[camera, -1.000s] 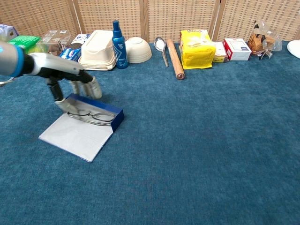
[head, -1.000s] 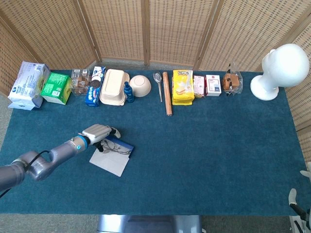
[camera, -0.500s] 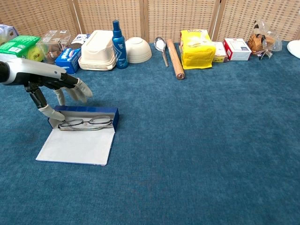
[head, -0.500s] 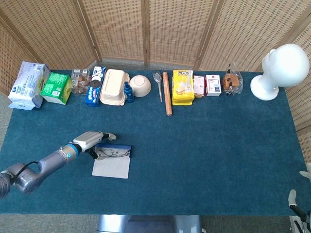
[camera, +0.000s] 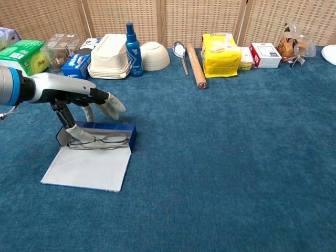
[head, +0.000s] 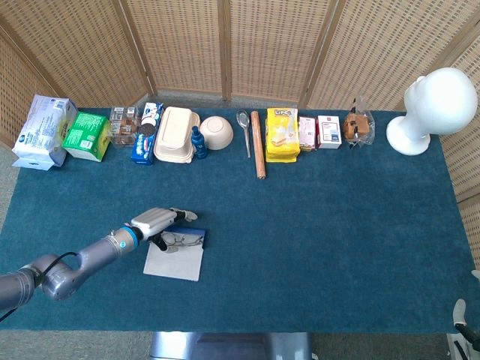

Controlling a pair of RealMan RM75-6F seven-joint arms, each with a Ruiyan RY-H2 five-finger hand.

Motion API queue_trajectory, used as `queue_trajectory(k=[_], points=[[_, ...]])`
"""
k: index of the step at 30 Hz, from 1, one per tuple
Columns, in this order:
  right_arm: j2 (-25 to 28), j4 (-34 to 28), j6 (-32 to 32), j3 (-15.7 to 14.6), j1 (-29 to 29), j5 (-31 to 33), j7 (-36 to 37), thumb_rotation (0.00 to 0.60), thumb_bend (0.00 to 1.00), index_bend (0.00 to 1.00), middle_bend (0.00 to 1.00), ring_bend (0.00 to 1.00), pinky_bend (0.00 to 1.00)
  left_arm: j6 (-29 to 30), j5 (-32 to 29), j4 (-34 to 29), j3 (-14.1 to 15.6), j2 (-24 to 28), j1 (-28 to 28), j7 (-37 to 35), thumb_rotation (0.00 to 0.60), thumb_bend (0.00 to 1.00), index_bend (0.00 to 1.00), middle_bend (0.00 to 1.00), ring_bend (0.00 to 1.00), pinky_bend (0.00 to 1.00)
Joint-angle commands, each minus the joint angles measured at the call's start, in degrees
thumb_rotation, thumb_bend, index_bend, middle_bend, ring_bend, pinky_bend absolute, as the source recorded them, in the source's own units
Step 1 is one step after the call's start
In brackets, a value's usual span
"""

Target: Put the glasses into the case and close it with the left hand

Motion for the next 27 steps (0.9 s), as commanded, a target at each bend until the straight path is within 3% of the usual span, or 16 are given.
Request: queue_trajectory(k=[1, 15, 19, 27], points=[[0.1, 0.2, 0.2, 0.0, -0.2, -0.1, 0.4, 0.6, 0.49, 0.04, 0.28, 0.14, 0.1, 0.4, 0.7, -1.5, 0.3, 0.0, 0.3, 0.4, 0.6, 0.24, 0.13, 0.19, 0.13, 0.29], [-0.1, 0.6, 0.1, 0.0, 0.0, -0.7, 0.8, 0.6, 0.49, 0.04, 0.28, 0.14, 0.1, 2.3, 2.5, -7.6, 2.8, 3.6, 2.4, 3.8, 0.6, 0.24, 0.13, 0.18, 0.09, 0.28], [-0.1, 0.6, 0.1, -0.1, 0.0, -0.8, 0.8, 0.6, 0.49, 0.03, 0.28, 0.14, 0.1, 2.9, 2.0, -6.9, 2.6, 2.8, 2.6, 5.0, 0.6, 0.24, 0.11, 0.17, 0.06, 0.23], [0.0, 0.8, 0.6, -0.1, -0.5, -0.7, 1.1, 0.6, 0.49, 0.03, 0.28, 0.14, 0.1, 3.7, -1.2, -3.6, 0.5, -2.1, 1.4, 8.9, 0.6, 0.24, 0.1, 0.17, 0.04, 0.24]])
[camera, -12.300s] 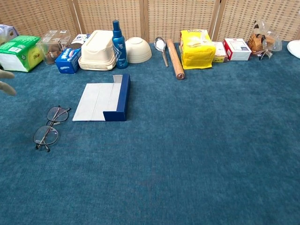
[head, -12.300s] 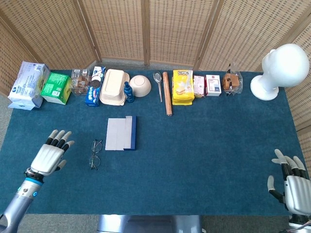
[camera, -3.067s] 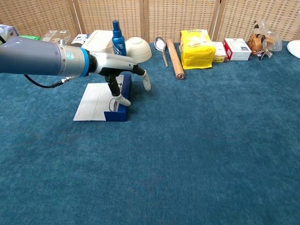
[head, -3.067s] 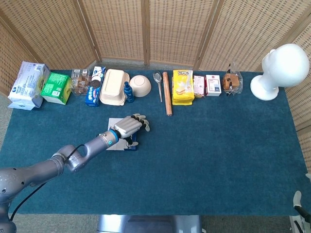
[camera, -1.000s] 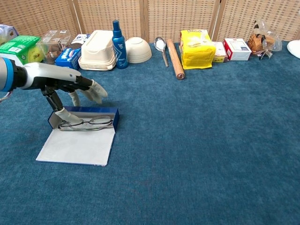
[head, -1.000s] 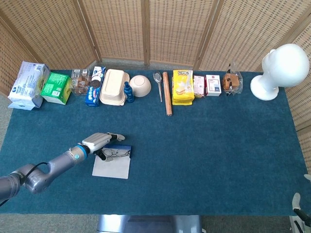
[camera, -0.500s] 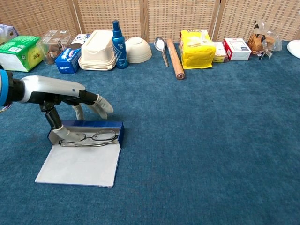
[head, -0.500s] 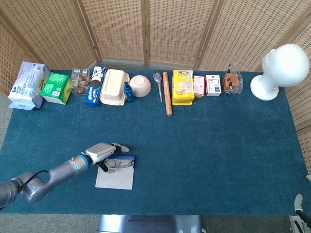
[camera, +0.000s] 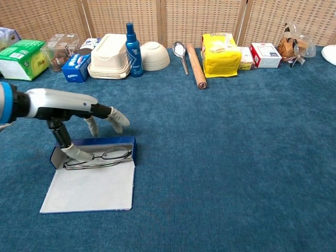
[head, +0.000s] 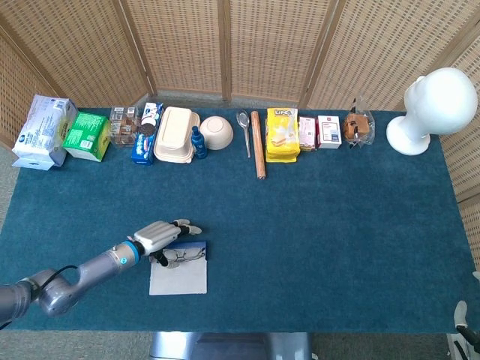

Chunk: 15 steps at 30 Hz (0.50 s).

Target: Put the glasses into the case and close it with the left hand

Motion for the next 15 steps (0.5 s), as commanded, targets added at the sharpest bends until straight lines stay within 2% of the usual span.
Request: queue_trajectory(k=[1, 7, 15], points=[[0.0, 0.1, 0.1, 0.0, -0.1, 0.1, 0.1, 0.6, 0.49, 0.03, 0.28, 0.14, 0.1, 0.5, -1.5, 1.1, -1.3, -2.2, -0.7, 1.2, 0.6, 0.24, 0.1, 0.17, 0.04, 0.24], [0.2, 0.2, 0.4, 0.1, -0.4, 0.3, 0.4, 0.6, 0.49, 0.03, 0.28, 0.14, 0.1, -0.1, -1.3, 0.1, -2.5, -4.0, -1.7, 0.7, 0.6, 0.24, 0.1, 0.17, 0.04, 0.25], [0.2, 0.3, 0.6, 0.1, -0.5, 0.2, 0.7, 0.6, 0.49, 0.03, 0.28, 0.14, 0.1, -1.6, -0.1, -1.5, -1.8, -3.2, -1.9, -0.7, 0.6, 0.24, 0.1, 0.17, 0.04, 0.25]])
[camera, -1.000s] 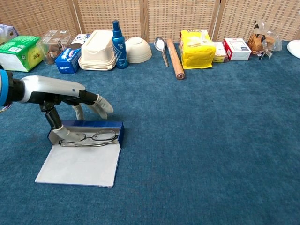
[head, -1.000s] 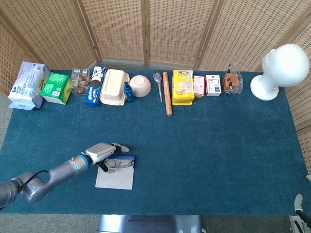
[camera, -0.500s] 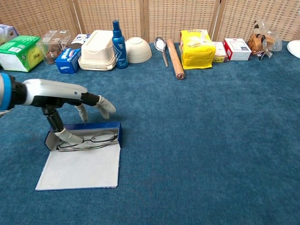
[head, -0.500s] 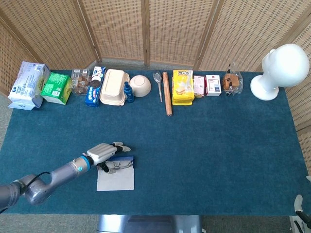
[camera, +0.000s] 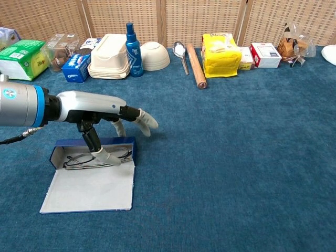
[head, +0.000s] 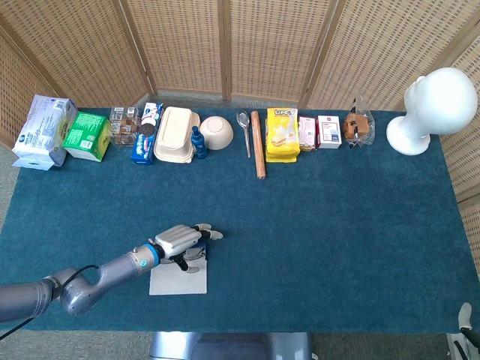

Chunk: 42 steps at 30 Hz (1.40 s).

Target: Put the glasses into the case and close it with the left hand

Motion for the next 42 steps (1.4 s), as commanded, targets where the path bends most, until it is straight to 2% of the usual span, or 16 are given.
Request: queue_trajectory(k=[1, 5, 9, 19, 38, 42], points=[[0.0, 0.0, 0.0, 0.0, 0.0, -0.1, 0.1, 0.6, 0.49, 0.03, 0.28, 0.14, 0.1, -0.2, 0.6, -0.7, 0.4, 0.5, 0.2, -0.6, 0.6, 0.24, 0.1, 0.17, 0.04, 0.25], [-0.1, 0.1, -0.2, 0.0, 0.2, -0.5, 0.1, 0.6, 0.49, 0.03, 0.28, 0.14, 0.1, 0.4, 1.7, -2.0, 1.1, 1.3, 1.0, -1.6, 0.6, 0.24, 0.1, 0.17, 0.04, 0.25], [-0.1, 0.1, 0.3, -0.1, 0.1, -1.2, 0.2, 0.6, 0.49, 0.03, 0.28, 0.14, 0.1, 1.1, 3.6, -4.8, 2.9, 4.3, 2.1, -1.4, 0.6, 0.24, 0.09, 0.16, 0.03, 0.26], [-0.3, 0.7, 0.6, -0.3, 0.0, -1.8, 1.1, 0.6, 0.49, 0.03, 0.28, 0.14, 0.1, 2.5, 3.5, -9.5, 6.4, 10.7, 4.9, 0.3, 0.6, 0.24, 0.08, 0.14, 0.01, 0.26], [-0.1, 1.3, 1.6, -0.7, -0.7, -2.3, 2.3, 0.6, 0.49, 0.03, 0.28, 0.14, 0.11, 3.8, 4.7, -11.7, 7.3, 11.3, 6.7, 0.7, 0.6, 0.24, 0.08, 0.13, 0.0, 0.26], [0.0, 1.6, 0.9, -0.6, -0.1, -2.6, 2.6, 0.6, 0.49, 0.03, 0.28, 0.14, 0.11, 4.9, 5.1, -13.1, 8.5, 12.1, 8.1, 0.9, 0.6, 0.24, 0.08, 0.13, 0.0, 0.26]])
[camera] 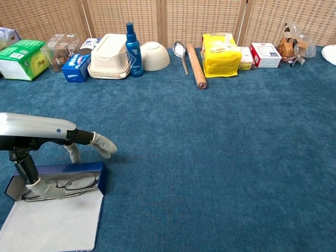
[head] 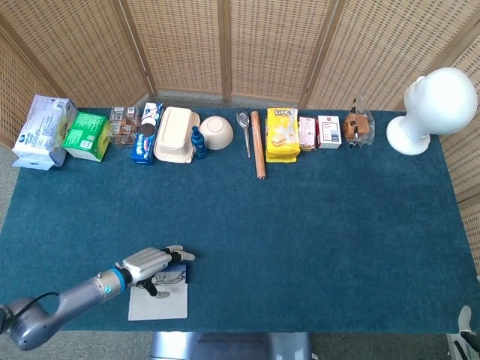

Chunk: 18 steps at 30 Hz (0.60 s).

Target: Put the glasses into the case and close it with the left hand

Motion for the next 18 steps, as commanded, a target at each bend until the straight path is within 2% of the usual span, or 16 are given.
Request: queue_trajectory(k=[1, 18], points=[[0.1, 0.1, -0.4, 0.1, 0.4, -0.2, 0.1, 0.6, 0.49, 0.03, 0.28, 0.14, 0.11, 0.7, 0.4, -0.7, 0.7, 0.5, 0.8, 0.2, 0.6, 0.24, 0.08, 0.13, 0.0, 0.26], [0.1, 0.6, -1.0, 0.0, 1.0, -0.8, 0.8, 0.6, 0.49, 0.03, 0.28, 0.14, 0.11, 2.8, 2.5, -2.8, 2.7, 2.0, 3.7, -0.7, 0.6, 0.24, 0.08, 0.13, 0.0, 0.26]])
